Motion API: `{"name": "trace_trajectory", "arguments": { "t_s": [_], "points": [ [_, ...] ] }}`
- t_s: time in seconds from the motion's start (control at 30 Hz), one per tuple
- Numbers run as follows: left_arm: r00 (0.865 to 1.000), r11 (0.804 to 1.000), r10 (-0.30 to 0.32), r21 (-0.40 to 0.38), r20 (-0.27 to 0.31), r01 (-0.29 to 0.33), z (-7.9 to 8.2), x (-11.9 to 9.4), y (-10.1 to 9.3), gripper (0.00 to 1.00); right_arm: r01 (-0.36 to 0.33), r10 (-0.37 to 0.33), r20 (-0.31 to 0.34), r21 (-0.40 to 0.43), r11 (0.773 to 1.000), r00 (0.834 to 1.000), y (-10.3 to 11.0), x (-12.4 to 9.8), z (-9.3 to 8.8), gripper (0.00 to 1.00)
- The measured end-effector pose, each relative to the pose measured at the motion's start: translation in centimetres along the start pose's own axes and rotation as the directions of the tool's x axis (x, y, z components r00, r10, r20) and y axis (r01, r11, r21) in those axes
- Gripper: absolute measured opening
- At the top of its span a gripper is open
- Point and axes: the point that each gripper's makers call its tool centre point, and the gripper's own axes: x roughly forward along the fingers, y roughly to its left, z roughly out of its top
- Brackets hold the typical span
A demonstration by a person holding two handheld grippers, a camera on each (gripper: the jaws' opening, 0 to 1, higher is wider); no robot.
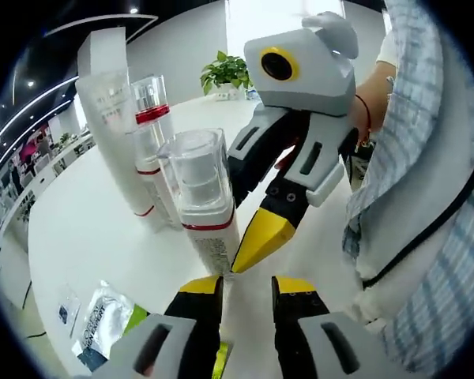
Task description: Arrange the skincare products in the storage area until every visible bottle or jar stands upright without overlapping.
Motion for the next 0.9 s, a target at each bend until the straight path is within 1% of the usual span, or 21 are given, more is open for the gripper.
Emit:
{"name": "trace_trajectory", "arguments": {
  "t_s": [0.17,0.4,0.7,0.73,0.9],
  "points": [
    [1.0,1.0,0.006,-0.001,0.008,-0.006,0.2,-0.1,-0.1,0.25,0.012,-0.012,0.003,-0.009,1.0,1.0,-0.1,-0.1,0.0,0.22],
    [1.0,1.0,0.018,-0.007,-0.002,-0.018,-0.1,-0.1,0.0,0.25,0.036,-0.036,0.01,0.002,0.999,0.999,-1.0,-0.7,-0.4,0.22],
    [0.999,0.999,0.031,-0.019,-0.007,-0.031,-0.4,-0.3,0.3,0.25,0.082,-0.082,0.024,0.028,0.996,0.996,-2.8,-1.9,-0.9,0.22],
    [0.999,0.999,0.035,-0.022,-0.009,-0.035,-0.5,-0.3,0.4,0.25,0.095,-0.096,0.025,0.038,0.995,0.995,-3.3,-2.2,-1.0,0.22],
    [0.999,0.999,0.04,-0.027,-0.013,-0.04,-0.7,-0.4,0.6,0.25,0.136,-0.138,0.03,0.056,0.989,0.99,-4.7,-3.0,-1.5,0.22]
  ]
}}
